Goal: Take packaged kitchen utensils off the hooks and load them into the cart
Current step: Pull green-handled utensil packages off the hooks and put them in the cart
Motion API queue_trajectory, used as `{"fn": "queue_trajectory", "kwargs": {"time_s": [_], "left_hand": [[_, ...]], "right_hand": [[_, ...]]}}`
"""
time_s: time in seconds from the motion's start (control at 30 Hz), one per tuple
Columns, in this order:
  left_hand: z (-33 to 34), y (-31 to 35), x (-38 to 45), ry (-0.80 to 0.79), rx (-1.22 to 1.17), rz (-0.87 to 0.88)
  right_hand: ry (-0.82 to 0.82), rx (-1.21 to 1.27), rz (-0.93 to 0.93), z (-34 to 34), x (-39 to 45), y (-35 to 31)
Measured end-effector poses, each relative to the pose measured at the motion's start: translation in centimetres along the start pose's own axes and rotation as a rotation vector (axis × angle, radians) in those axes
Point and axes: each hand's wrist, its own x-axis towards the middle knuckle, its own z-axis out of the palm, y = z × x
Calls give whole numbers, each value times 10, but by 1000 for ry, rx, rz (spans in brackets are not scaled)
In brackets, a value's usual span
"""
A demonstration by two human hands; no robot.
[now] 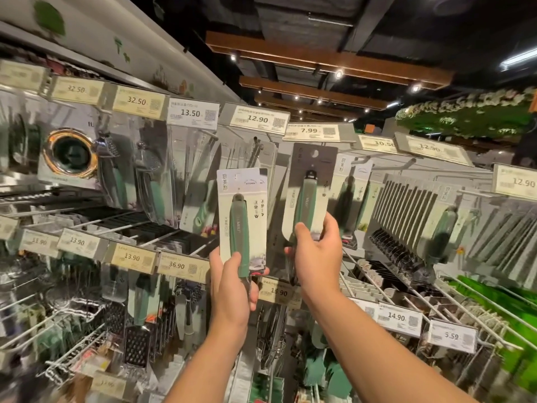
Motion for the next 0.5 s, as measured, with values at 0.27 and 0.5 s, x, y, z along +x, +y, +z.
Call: {"fn": "queue_trajectory", "kwargs": {"time_s": [0.27,0.5], "left_hand": [[-3,-2,1,17,23,-6],[0,0,1,-20,22,-9]], "right_hand": [[16,-58,-91,-1,5,3],[12,-207,-101,4,29,4]]}}
